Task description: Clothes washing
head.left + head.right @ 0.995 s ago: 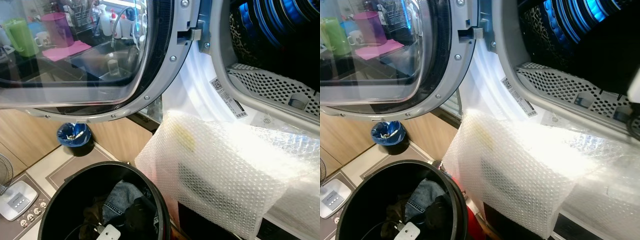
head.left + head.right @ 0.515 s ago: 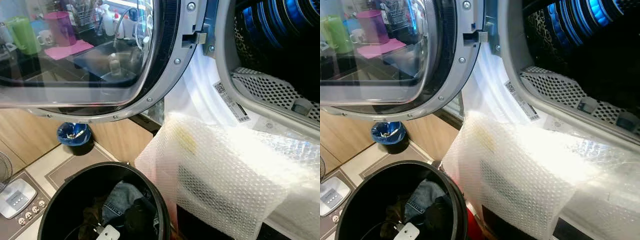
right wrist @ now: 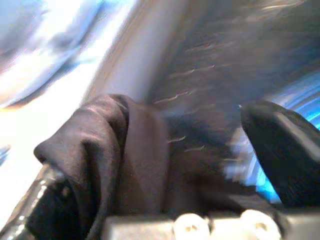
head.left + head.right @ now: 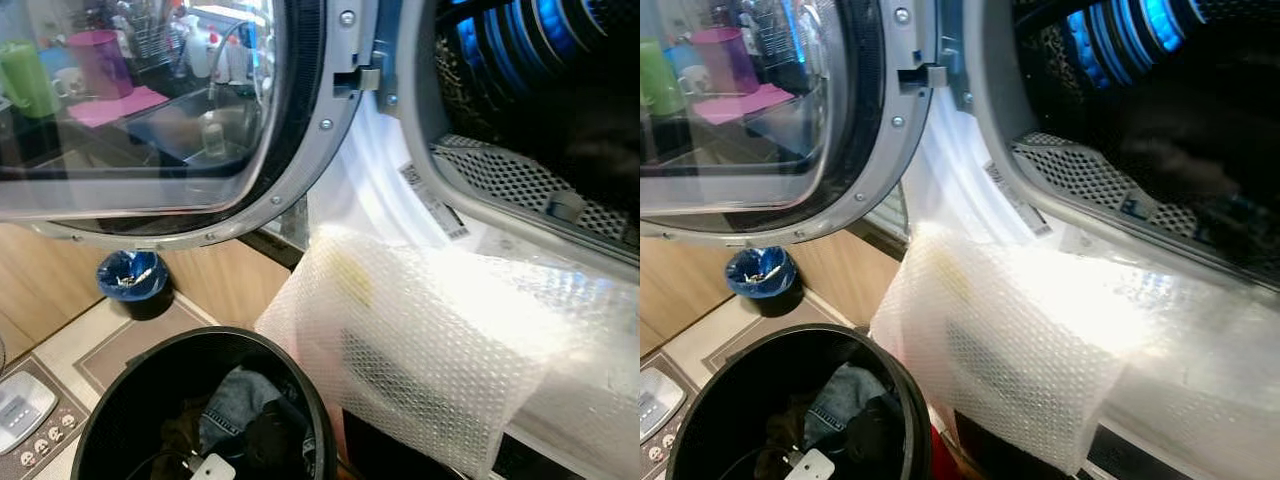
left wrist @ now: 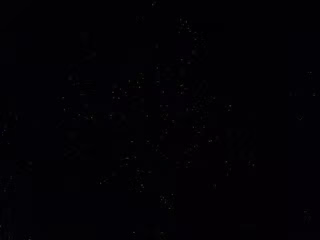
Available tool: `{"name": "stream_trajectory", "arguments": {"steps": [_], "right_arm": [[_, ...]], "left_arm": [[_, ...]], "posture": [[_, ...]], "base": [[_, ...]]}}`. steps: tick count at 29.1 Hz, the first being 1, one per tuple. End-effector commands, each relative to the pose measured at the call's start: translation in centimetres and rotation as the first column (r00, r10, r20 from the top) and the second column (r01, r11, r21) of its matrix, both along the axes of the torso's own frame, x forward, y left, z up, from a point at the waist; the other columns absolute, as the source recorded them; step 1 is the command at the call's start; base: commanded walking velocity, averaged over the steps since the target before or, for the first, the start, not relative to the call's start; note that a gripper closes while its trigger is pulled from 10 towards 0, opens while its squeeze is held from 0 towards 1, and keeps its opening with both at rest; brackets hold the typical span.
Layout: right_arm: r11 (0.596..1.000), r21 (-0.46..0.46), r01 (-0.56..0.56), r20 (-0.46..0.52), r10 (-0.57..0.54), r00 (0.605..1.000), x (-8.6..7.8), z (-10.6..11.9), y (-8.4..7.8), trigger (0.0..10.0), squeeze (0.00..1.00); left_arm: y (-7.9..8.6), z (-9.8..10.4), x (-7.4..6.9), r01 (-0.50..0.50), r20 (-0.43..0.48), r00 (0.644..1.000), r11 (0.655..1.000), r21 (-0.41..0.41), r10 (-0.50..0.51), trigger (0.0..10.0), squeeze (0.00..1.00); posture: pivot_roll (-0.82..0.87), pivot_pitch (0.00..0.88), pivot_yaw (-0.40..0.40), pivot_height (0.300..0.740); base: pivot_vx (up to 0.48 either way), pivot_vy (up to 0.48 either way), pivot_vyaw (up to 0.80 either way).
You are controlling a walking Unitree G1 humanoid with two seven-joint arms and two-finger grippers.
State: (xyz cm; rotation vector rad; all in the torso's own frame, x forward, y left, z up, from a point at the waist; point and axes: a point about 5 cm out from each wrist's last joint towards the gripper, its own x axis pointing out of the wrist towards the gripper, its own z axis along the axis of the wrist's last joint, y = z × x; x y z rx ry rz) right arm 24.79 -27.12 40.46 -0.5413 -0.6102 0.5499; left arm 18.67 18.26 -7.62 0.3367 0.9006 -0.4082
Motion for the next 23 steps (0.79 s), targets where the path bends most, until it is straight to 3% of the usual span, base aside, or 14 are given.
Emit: {"name": "stream_trajectory", "arguments": {"steps": [1, 2, 3, 7, 8, 10, 12, 13, 15, 16, 17, 20, 21, 23], "right_arm": [[0.885, 0.325, 0.333, -0.171, -0.291, 0.941, 3.8, -2.2, -5.6, 10.0, 0.0], [0.628, 0.58, 0.518, -0.244, -0.473, 0.847, 4.3, -0.8, -8.6, 10.0, 0.0], [0.528, 0.641, 0.558, -0.288, -0.508, 0.812, 4.4, -0.7, -9.4, 10.0, 0.0], [0.345, 0.726, 0.595, -0.29, -0.631, 0.72, 2.5, -0.2, -11.2, 10.0, 0.0], [0.271, 0.742, 0.614, -0.313, -0.67, 0.673, 1.9, -0.4, -11.8, 10.0, 0.0], [0.231, 0.746, 0.625, -0.321, -0.697, 0.641, 1.5, -0.6, -12.0, 10.0, 0.0], [0.229, 0.735, 0.638, -0.332, -0.699, 0.633, 1.6, -0.8, -12.0, 10.0, 0.0], [0.275, 0.696, 0.663, -0.352, -0.674, 0.65, 2.4, -1.2, -11.2, 10.0, 0.0], [0.292, 0.682, 0.671, -0.364, -0.66, 0.657, 2.9, -1.3, -10.8, 10.0, 0.0], [0.458, 0.636, 0.621, -0.337, -0.559, 0.758, 4.2, -1.6, -8.1, 10.0, 0.0], [0.525, 0.616, 0.587, -0.328, -0.507, 0.797, 4.8, -1.7, -6.7, 10.0, 0.0], [0.603, 0.634, 0.484, -0.298, -0.387, 0.873, 4.9, -1.3, -4.8, 10.0, 0.0], [0.68, 0.617, 0.396, -0.276, -0.284, 0.918, 4.8, -1.0, -3.3, 10.0, 0.0], [0.757, 0.583, 0.294, -0.241, -0.184, 0.953, 4.6, -0.6, -1.6, 10.0, 0.0]], "left_arm": [[-0.4, -2.0, -3.9, 0.02, -0.163, 0.986, 1.0, -0.001, -0.02, 10.0, 0.0], [-0.3, -2.0, -3.9, 0.011, -0.157, 0.988, 1.0, 0.004, -0.01, 10.0, 0.0], [-0.2, -2.0, -3.9, 0.007, -0.154, 0.988, 1.0, 0.005, -0.006, 10.0, 0.0], [-0.2, -1.9, -3.9, 0.008, -0.149, 0.989, 1.0, 0.008, -0.007, 10.0, 0.0], [-0.2, -1.9, -3.8, 0.004, -0.142, 0.99, 1.0, 0.008, -0.003, 10.0, 0.0], [-0.2, -1.9, -3.7, 0.002, -0.138, 0.99, 1.0, 0.007, -0.001, 10.0, 0.0], [-0.2, -1.8, -3.6, 0.004, -0.138, 0.99, 1.0, 0.006, -0.003, 10.0, 0.0], [-0.4, -1.8, -3.5, 0.008, -0.137, 0.991, 1.0, 0.004, -0.007, 10.0, 0.0], [-0.4, -1.8, -3.5, 0.008, -0.137, 0.991, 1.0, 0.004, -0.008, 10.0, 0.0], [-0.5, -1.8, -3.4, 0.014, -0.139, 0.99, 1.0, -0.001, -0.014, 10.0, 0.0], [-0.6, -1.8, -3.3, 0.018, -0.14, 0.99, 1.0, -0.004, -0.019, 10.0, 0.0], [-0.6, -1.8, -3.4, 0.02, -0.141, 0.99, 1.0, -0.006, -0.021, 10.0, 0.0], [-0.6, -1.8, -3.4, 0.021, -0.142, 0.99, 1.0, -0.007, -0.021, 10.0, 0.0], [-0.5, -1.8, -3.5, 0.019, -0.144, 0.989, 1.0, -0.007, -0.02, 10.0, 0.0]], "posture": [[-0.12, 0.162, 0.1, 0.74], [-0.12, 0.161, 0.101, 0.74], [-0.12, 0.161, 0.101, 0.74], [-0.12, 0.162, 0.101, 0.74], [-0.13, 0.16, 0.101, 0.74], [-0.13, 0.16, 0.101, 0.74], [-0.13, 0.16, 0.101, 0.74], [-0.13, 0.16, 0.101, 0.74], [-0.13, 0.16, 0.101, 0.74], [-0.13, 0.16, 0.102, 0.74], [-0.13, 0.16, 0.102, 0.74], [-0.13, 0.159, 0.103, 0.74], [-0.13, 0.158, 0.1, 0.74], [-0.13, 0.159, 0.099, 0.74]], "base": [[0.0, 0.0, 0.0], [0.0, 0.0, 0.0], [0.0, 0.0, 0.0], [0.0, 0.0, 0.0], [0.0, 0.0, 0.0], [0.0, 0.0, 0.0], [0.0, 0.0, 0.0], [0.0, 0.0, 0.0], [0.0, 0.0, 0.0], [0.0, 0.0, 0.0], [0.0, 0.0, 0.0], [0.0, 0.0, 0.0], [0.0, 0.0, 0.0], [0.0, 0.0, 0.0]]}}
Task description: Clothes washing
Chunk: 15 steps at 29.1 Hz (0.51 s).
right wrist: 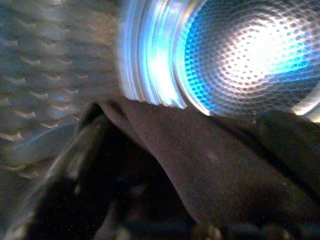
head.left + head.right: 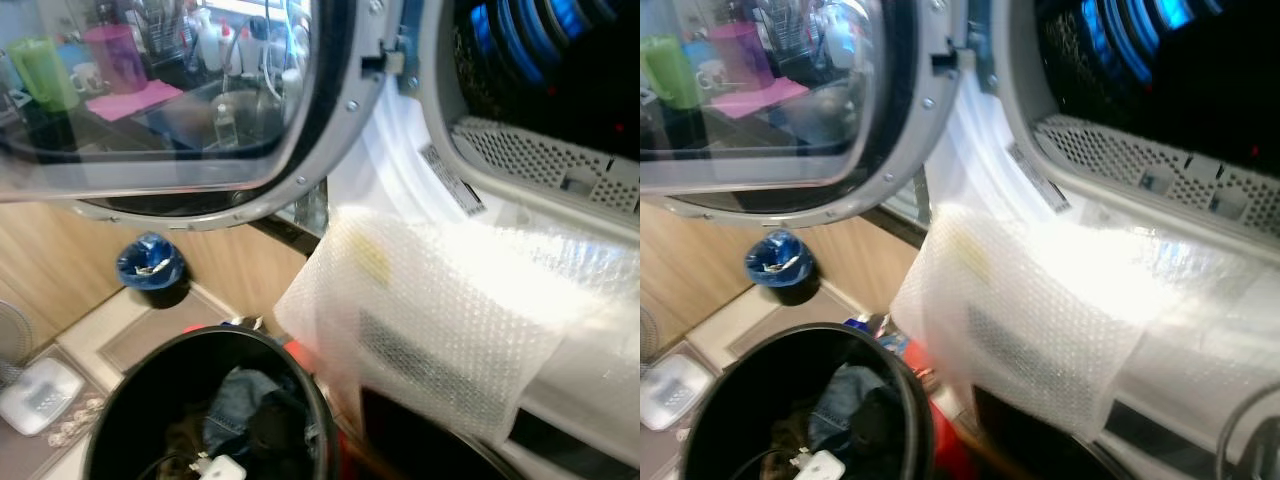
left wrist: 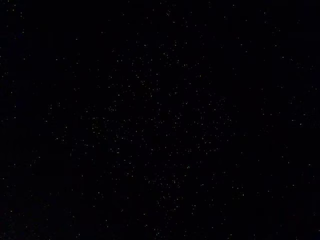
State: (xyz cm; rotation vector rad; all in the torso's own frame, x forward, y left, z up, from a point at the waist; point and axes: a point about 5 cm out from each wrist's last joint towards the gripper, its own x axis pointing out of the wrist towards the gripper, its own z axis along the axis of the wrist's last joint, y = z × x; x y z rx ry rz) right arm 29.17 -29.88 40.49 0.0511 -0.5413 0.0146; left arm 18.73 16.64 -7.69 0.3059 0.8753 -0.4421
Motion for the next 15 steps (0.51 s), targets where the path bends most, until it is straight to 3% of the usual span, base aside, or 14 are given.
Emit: {"name": "stream_trajectory", "arguments": {"steps": [1, 5, 8, 9, 10, 11, 12, 15], "right_arm": [[0.994, -0.023, -0.106, -0.031, 0.105, 0.994, 0.2, -0.6, 1.2, 10.0, 0.0], [0.98, -0.075, -0.182, -0.027, 0.181, 0.983, 1.2, 0.4, 3.0, 10.0, 0.0], [0.98, -0.054, -0.193, -0.045, 0.19, 0.981, 2.2, 1.0, 3.6, 10.0, 0.0], [0.966, -0.02, -0.259, -0.065, 0.258, 0.964, 4.1, 2.2, 5.5, 10.0, 0.0], [0.954, -0.011, -0.299, -0.057, 0.298, 0.953, 4.7, 2.8, 6.4, 10.0, 0.0], [0.954, -0.011, -0.299, -0.057, 0.298, 0.953, 4.7, 2.8, 6.4, 10.0, 0.0], [0.938, 0.016, -0.347, -0.041, 0.348, 0.937, 5.4, 3.7, 7.4, 10.0, 0.0], [0.934, 0.066, -0.351, -0.048, 0.354, 0.934, 7.3, 5.5, 8.7, 10.0, 0.0]], "left_arm": [[1.1, -1.8, -3.6, 0.008, -0.156, 0.988, 0.999, 0.041, -0.002, 10.0, 0.0], [1.0, -1.8, -3.6, 0.009, -0.158, 0.987, 0.999, 0.041, -0.003, 10.0, 0.0], [0.9, -1.8, -3.5, 0.008, -0.157, 0.988, 0.999, 0.039, -0.001, 10.0, 0.0], [0.8, -1.7, -3.3, 0.005, -0.152, 0.988, 0.999, 0.036, 0.0, 10.0, 0.0], [0.7, -1.7, -3.3, 0.005, -0.15, 0.989, 0.999, 0.036, 0.0, 10.0, 0.0], [0.7, -1.7, -3.3, 0.005, -0.15, 0.989, 0.999, 0.036, 0.0, 10.0, 0.0], [0.7, -1.7, -3.2, 0.006, -0.149, 0.989, 0.999, 0.035, -0.001, 10.0, 0.0], [0.6, -1.6, -3.0, 0.007, -0.146, 0.989, 0.999, 0.036, -0.002, 10.0, 0.0]], "posture": [[-0.13, 0.159, 0.099, 0.74], [-0.14, 0.156, 0.094, 0.74], [-0.14, 0.153, 0.09, 0.74], [-0.14, 0.148, 0.088, 0.74], [-0.14, 0.148, 0.088, 0.74], [-0.14, 0.148, 0.088, 0.74], [-0.14, 0.142, 0.087, 0.74], [-0.14, 0.136, 0.082, 0.74]], "base": [[0.0, 0.0, 0.0], [0.0, 0.0, 0.0], [0.0, 0.0, 0.0], [0.0, 0.0, 0.0], [0.0, 0.0, 0.0], [0.0, 0.0, 0.0], [0.0, 0.0, 0.0], [0.0, 0.0, 0.0]]}}
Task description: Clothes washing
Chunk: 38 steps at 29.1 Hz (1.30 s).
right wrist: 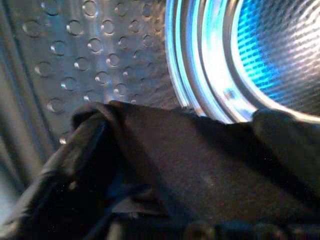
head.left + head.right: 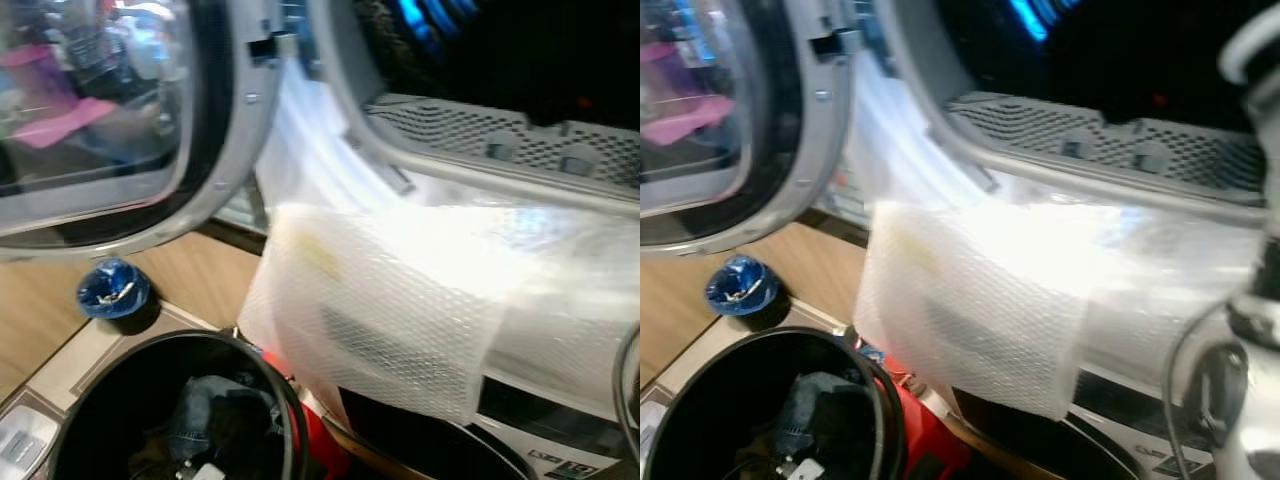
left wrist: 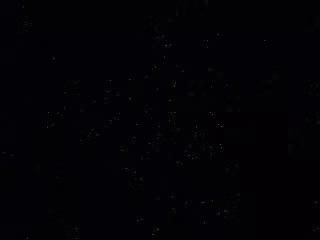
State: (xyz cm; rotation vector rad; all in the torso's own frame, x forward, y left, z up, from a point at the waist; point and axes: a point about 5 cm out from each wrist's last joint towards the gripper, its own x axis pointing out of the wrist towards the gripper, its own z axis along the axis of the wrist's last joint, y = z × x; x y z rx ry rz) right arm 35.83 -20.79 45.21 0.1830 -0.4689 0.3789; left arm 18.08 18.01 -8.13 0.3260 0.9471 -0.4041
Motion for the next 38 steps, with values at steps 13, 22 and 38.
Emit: {"name": "stream_trajectory", "arguments": {"steps": [13, 22, 38], "right_arm": [[0.812, 0.232, 0.535, -0.127, -0.52, 0.844, 0.8, 3.7, -5.2, 10.0, 0.0], [0.983, -0.01, 0.186, 0.002, -0.186, 0.983, 2.1, 3.5, -0.1, 10.0, 0.0], [0.99, -0.03, -0.134, 0.247, 0.138, 0.959, -4.0, 6.0, -2.5, 10.0, 0.0]], "left_arm": [[-0.6, -1.1, -2.2, 0.004, -0.071, 0.997, 1.0, -0.008, -0.004, 10.0, 0.0], [-0.7, -1.2, -2.5, 0.006, -0.082, 0.997, 1.0, -0.013, -0.007, 10.0, 0.0], [-1.1, -1.3, -2.6, 0.008, -0.079, 0.997, 0.999, -0.034, -0.011, 10.0, 0.0]], "posture": [[-0.11, 0.14, 0.059, 0.74], [-0.11, 0.144, 0.067, 0.74], [-0.13, 0.153, 0.071, 0.74]], "base": [[0.0, 0.0, 0.0], [0.0, 0.0, 0.0], [0.0, 0.0, 0.0]]}}
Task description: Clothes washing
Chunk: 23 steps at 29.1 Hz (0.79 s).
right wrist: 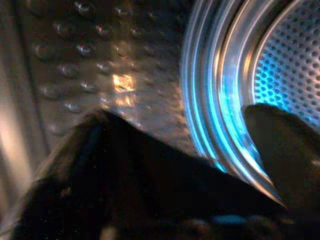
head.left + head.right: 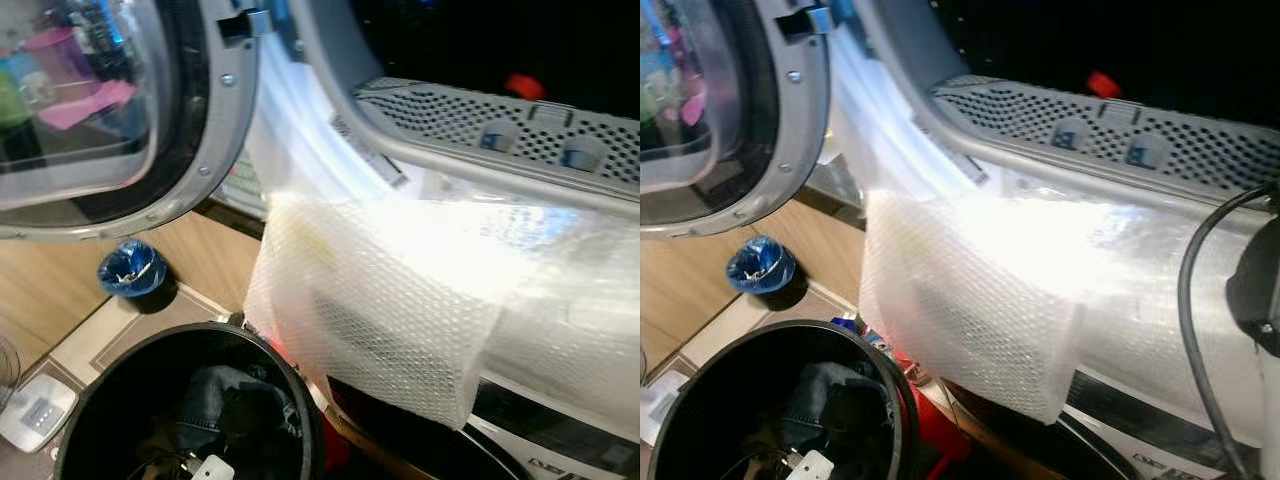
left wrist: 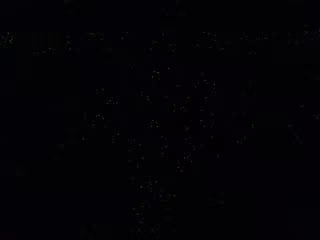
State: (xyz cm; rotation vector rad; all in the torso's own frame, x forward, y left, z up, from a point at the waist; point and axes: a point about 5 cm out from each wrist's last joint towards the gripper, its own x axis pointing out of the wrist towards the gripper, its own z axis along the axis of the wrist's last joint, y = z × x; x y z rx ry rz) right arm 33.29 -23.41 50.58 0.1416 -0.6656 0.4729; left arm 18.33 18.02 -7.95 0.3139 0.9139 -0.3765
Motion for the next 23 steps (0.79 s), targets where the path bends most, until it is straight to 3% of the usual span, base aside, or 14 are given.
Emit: {"name": "stream_trajectory", "arguments": {"steps": [1, 2, 3, 6, 9, 13, 16, 21, 23], "right_arm": [[0.993, -0.037, -0.11, 0.076, 0.113, 0.991, -2.5, 0.1, 0.5, 10.0, 0.0], [0.983, -0.063, -0.174, 0.104, 0.179, 0.978, -3.9, -0.7, 1.2, 10.0, 0.0], [0.983, -0.063, -0.174, 0.104, 0.179, 0.978, -3.9, -0.7, 1.2, 10.0, 0.0], [0.947, -0.1, -0.305, 0.149, 0.317, 0.936, -6.5, -2.0, 2.6, 10.0, 0.0], [0.929, -0.13, -0.345, 0.159, 0.363, 0.918, -7.3, -2.5, 3.2, 10.0, 0.0], [0.849, -0.254, -0.463, 0.145, 0.507, 0.85, -9.9, -5.1, 4.9, 10.0, 0.0], [0.833, -0.265, -0.485, 0.138, 0.531, 0.836, -10.7, -5.7, 5.0, 10.0, 0.0], [0.834, -0.291, -0.469, 0.095, 0.513, 0.853, -11.3, -6.8, 5.1, 10.0, 0.0], [0.794, -0.341, -0.504, 0.056, 0.552, 0.832, -11.2, -7.4, 5.7, 10.0, 0.0]], "left_arm": [[-1.2, -1.5, -2.9, 0.035, -0.115, 0.993, 0.999, -0.031, -0.038, 10.0, 0.0], [-1.2, -1.5, -2.9, 0.037, -0.117, 0.992, 0.999, -0.033, -0.04, 10.0, 0.0], [-1.2, -1.5, -2.9, 0.037, -0.117, 0.992, 0.999, -0.033, -0.04, 10.0, 0.0], [-1.2, -1.5, -2.9, 0.04, -0.119, 0.992, 0.999, -0.032, -0.044, 10.0, 0.0], [-1.2, -1.5, -2.9, 0.042, -0.119, 0.992, 0.999, -0.032, -0.045, 10.0, 0.0], [-1.2, -1.5, -2.9, 0.043, -0.12, 0.992, 0.999, -0.031, -0.047, 10.0, 0.0], [-1.2, -1.5, -2.9, 0.042, -0.12, 0.992, 0.999, -0.033, -0.045, 10.0, 0.0], [-1.4, -1.5, -2.8, 0.041, -0.119, 0.992, 0.999, -0.036, -0.045, 10.0, 0.0], [-1.4, -1.5, -2.7, 0.043, -0.119, 0.992, 0.998, -0.037, -0.047, 10.0, 0.0]], "posture": [[-0.13, 0.153, 0.071, 0.74], [-0.13, 0.153, 0.071, 0.74], [-0.13, 0.153, 0.071, 0.74], [-0.14, 0.158, 0.077, 0.74], [-0.15, 0.159, 0.078, 0.74], [-0.15, 0.16, 0.072, 0.74], [-0.15, 0.16, 0.07, 0.74], [-0.15, 0.155, 0.073, 0.74], [-0.15, 0.155, 0.073, 0.74]], "base": [[0.0, 0.0, 0.0], [0.0, 0.0, 0.0], [0.0, 0.0, 0.0], [0.0, 0.0, 0.0], [0.0, 0.0, 0.0], [0.0, 0.0, 0.0], [0.0, 0.0, 0.0], [0.0, 0.0, 0.0], [0.0, 0.0, 0.0]]}}
